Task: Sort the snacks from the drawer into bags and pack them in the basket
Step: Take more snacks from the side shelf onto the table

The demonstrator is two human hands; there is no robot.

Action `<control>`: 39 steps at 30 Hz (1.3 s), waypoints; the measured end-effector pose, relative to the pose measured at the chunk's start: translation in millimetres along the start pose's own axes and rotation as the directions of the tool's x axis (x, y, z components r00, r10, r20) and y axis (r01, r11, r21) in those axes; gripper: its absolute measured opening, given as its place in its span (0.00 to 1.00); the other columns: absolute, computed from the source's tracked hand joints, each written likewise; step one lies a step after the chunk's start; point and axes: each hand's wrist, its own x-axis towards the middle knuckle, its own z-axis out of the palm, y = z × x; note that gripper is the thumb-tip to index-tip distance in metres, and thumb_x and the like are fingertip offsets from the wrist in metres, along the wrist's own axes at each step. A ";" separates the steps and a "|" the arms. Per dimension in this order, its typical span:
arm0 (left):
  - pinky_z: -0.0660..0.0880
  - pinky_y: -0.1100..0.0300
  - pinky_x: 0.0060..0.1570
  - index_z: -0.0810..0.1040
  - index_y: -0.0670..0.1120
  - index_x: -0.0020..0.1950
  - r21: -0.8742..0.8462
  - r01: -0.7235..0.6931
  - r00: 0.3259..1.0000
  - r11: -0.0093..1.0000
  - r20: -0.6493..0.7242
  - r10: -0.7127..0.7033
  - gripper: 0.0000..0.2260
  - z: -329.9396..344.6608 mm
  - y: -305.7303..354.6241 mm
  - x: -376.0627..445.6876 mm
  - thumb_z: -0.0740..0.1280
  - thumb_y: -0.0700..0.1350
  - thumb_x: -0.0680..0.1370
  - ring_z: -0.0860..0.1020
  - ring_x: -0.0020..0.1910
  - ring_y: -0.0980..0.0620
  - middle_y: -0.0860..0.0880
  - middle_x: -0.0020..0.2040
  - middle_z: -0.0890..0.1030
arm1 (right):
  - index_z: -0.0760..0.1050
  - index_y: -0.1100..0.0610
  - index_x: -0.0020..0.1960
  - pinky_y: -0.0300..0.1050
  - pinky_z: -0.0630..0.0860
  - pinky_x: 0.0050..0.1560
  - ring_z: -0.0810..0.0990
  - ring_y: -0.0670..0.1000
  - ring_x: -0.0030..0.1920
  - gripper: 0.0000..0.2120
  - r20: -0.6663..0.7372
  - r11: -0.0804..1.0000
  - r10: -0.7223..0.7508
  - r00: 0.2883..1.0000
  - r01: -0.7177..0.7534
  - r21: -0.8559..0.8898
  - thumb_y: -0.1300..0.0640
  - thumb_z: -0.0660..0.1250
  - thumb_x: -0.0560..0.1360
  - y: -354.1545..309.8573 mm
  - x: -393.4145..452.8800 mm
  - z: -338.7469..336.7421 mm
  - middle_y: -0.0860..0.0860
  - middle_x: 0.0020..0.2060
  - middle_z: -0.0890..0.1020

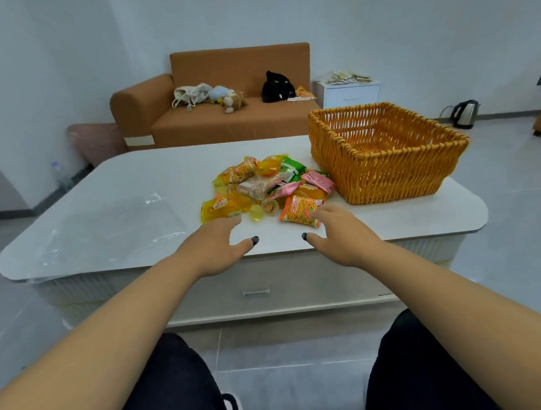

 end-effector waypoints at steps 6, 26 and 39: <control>0.65 0.53 0.69 0.63 0.51 0.77 -0.022 -0.001 0.999 1.000 -0.038 0.000 0.30 -28.9 23.2 25.0 0.59 0.63 0.79 0.66 0.73 0.48 0.51 0.76 0.65 | 0.66 0.56 0.73 0.50 0.65 0.68 0.63 0.54 0.72 0.24 -0.048 0.998 -0.067 0.997 0.067 0.000 0.48 0.61 0.79 -4.3 31.2 -37.3 0.53 0.72 0.67; 0.58 0.56 0.72 0.62 0.52 0.77 -0.029 0.021 1.000 0.999 -0.004 -0.021 0.25 -57.1 30.0 277.6 0.60 0.55 0.81 0.60 0.76 0.51 0.52 0.78 0.62 | 0.58 0.52 0.77 0.49 0.57 0.73 0.53 0.50 0.76 0.25 -0.035 0.991 -0.085 0.996 0.089 0.102 0.52 0.58 0.81 40.6 263.9 -45.1 0.50 0.76 0.60; 0.51 0.58 0.74 0.58 0.50 0.79 -0.160 0.149 0.948 0.976 0.302 -0.095 0.25 -246.1 101.2 258.3 0.59 0.49 0.82 0.51 0.79 0.53 0.50 0.79 0.57 | 0.55 0.55 0.78 0.46 0.56 0.74 0.53 0.51 0.77 0.28 0.314 0.990 0.072 0.947 -0.107 0.095 0.51 0.59 0.81 -6.7 260.3 -244.0 0.51 0.77 0.56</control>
